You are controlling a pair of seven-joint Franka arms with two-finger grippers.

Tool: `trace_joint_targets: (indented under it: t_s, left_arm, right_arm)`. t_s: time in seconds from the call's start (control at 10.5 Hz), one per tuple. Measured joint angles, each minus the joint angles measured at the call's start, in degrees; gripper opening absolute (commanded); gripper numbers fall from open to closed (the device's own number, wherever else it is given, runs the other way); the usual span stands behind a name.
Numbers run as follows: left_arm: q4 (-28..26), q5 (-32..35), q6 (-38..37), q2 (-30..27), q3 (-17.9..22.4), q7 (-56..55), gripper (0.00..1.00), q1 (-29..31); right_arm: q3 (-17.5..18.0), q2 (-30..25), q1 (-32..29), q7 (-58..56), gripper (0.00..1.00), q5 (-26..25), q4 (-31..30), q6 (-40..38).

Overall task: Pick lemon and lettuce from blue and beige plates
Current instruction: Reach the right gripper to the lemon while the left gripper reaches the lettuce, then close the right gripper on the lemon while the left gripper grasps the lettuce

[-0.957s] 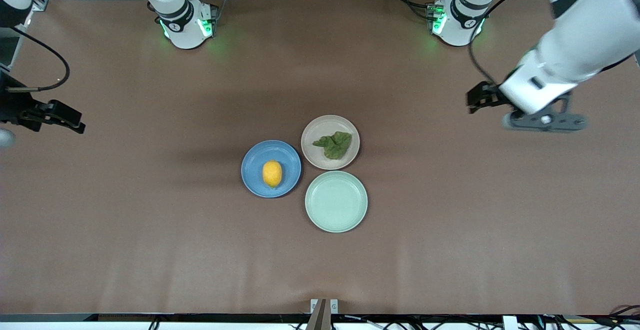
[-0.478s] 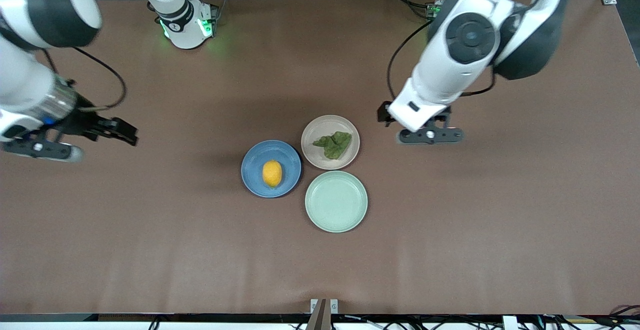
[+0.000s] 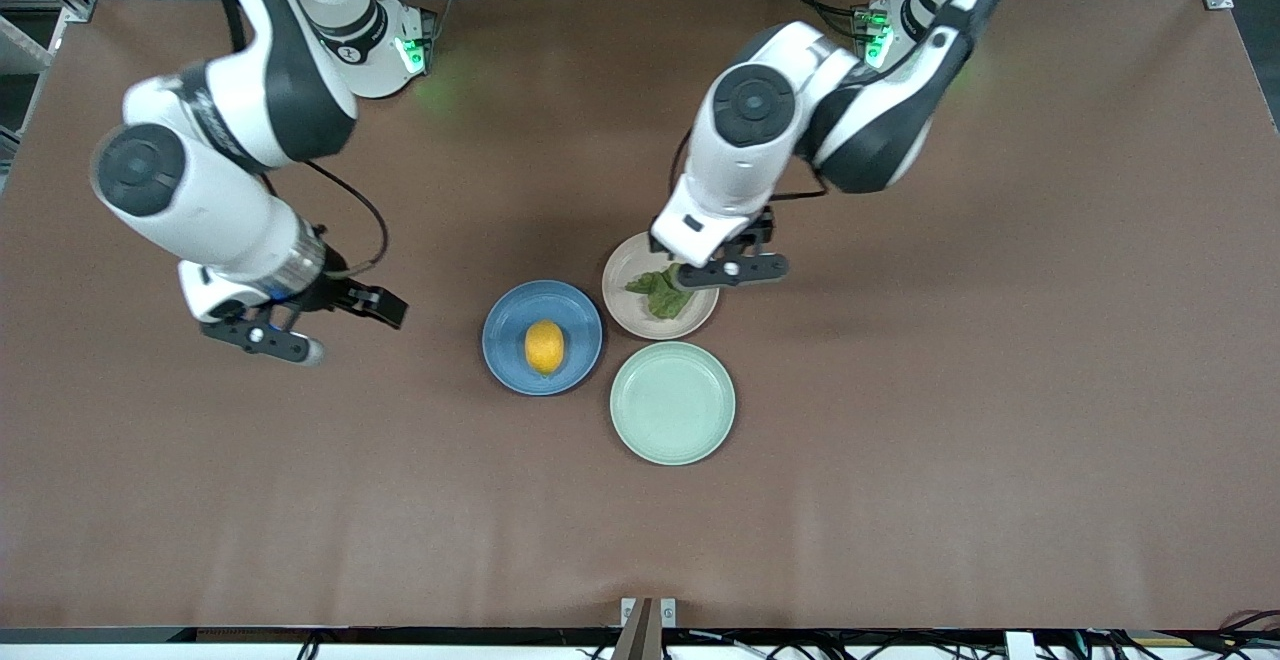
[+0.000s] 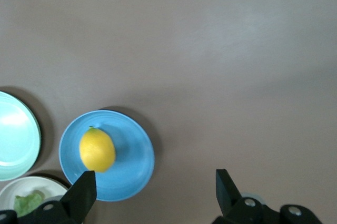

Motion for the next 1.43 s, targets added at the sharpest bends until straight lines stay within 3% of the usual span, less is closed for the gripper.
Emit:
trace_joint_targets:
  t_s: [0.38,0.86,1.15,1.24,1.43]
  left_arm:
    - [0.0,3.2,9.7,8.5,0.4,-2.2,1.00,-3.4]
    - [0.1,8.5,11.5,14.9,0.5,-0.7,1.00,-3.5]
    - [0.0,8.5,13.9,17.8,0.4,-0.2,1.00,-4.5]
    - [0.0,8.5,14.0,18.4,0.4,-0.2,1.00,-4.8]
    - [0.0,8.5,14.1,19.3,0.4,-0.2,1.00,-5.2]
  right_arm:
    - [2.8,8.8,2.9,7.4,1.00,-0.6,-0.1,9.0]
    - [5.7,18.9,7.2,23.8,1.00,-13.0,-0.1,17.9]
    - [7.8,21.9,7.7,29.3,0.98,-17.7,-0.1,18.4]
    - [8.3,22.6,7.8,30.8,0.82,-19.2,-0.1,18.4]
    - [8.8,24.0,7.9,32.3,0.22,-22.3,-0.1,18.7]
